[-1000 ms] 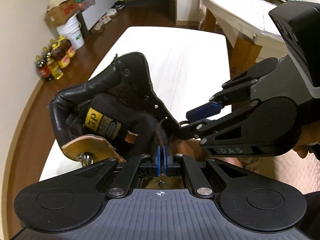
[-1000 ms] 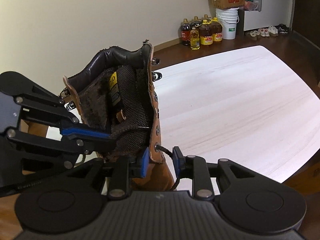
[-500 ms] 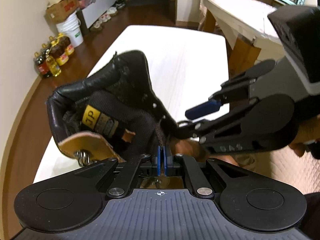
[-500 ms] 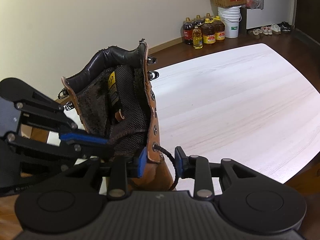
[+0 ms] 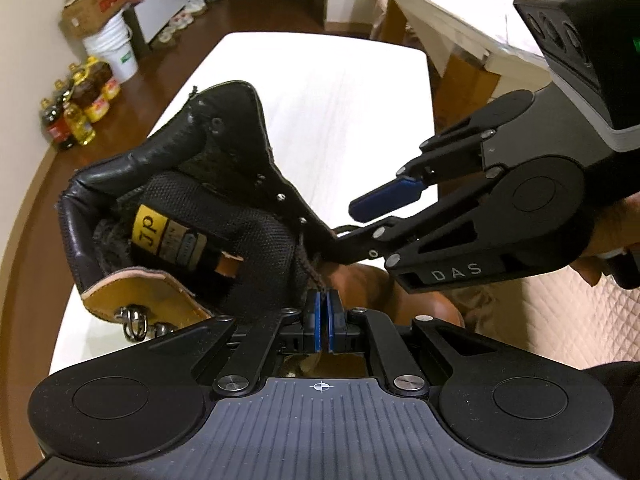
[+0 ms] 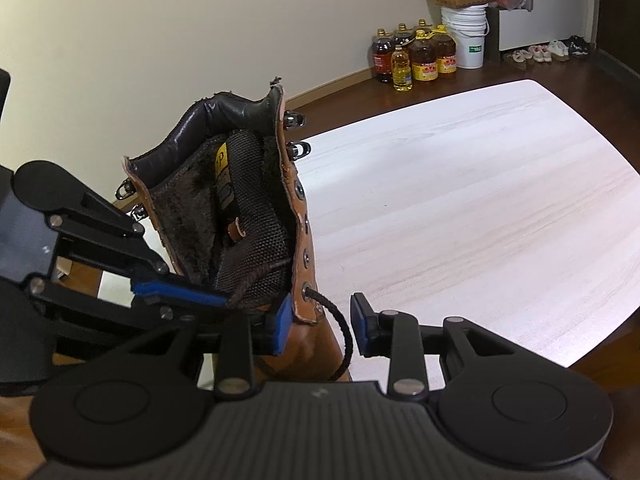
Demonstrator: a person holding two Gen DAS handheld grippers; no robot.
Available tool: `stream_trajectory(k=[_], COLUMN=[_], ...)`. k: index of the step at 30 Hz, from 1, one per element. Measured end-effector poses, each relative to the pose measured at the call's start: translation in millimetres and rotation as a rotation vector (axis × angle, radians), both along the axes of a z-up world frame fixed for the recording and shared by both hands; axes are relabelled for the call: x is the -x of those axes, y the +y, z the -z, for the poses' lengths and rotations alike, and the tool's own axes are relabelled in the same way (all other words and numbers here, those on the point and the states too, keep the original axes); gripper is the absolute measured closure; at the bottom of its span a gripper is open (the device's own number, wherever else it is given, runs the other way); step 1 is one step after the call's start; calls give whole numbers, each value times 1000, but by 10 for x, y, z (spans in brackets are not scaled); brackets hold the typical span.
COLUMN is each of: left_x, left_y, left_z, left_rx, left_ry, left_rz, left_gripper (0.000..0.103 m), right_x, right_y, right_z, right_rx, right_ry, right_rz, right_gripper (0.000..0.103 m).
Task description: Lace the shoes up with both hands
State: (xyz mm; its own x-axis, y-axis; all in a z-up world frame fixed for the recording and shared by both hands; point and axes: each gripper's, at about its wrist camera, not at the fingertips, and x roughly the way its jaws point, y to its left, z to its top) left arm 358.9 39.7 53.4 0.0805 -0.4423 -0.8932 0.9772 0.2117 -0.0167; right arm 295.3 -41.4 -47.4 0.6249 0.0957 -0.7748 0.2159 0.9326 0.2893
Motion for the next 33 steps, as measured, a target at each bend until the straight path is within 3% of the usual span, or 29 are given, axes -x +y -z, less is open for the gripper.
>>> stream_trajectory(k=[15,24,29,33], left_x=[4,-49,-79,-84], left_y=[0,-105,-188,-222], left_z=[-84,31,80,93], left_rx=[75,43,24,26], left_ry=[10,8,-6,-18], left_rz=[8,-12,-3,-1], left_gripper=[100,100,99,99], right_x=[-22,-26,34,4], right_y=[-38,-52,-127,-208], right_z=[42,51,-44,-123], right_rx=[-17,-37,-81,31], right_ry=[6,11,-3,-22], right_rz=[-6,-6,-9,-80], right_gripper=[65,64,72,72])
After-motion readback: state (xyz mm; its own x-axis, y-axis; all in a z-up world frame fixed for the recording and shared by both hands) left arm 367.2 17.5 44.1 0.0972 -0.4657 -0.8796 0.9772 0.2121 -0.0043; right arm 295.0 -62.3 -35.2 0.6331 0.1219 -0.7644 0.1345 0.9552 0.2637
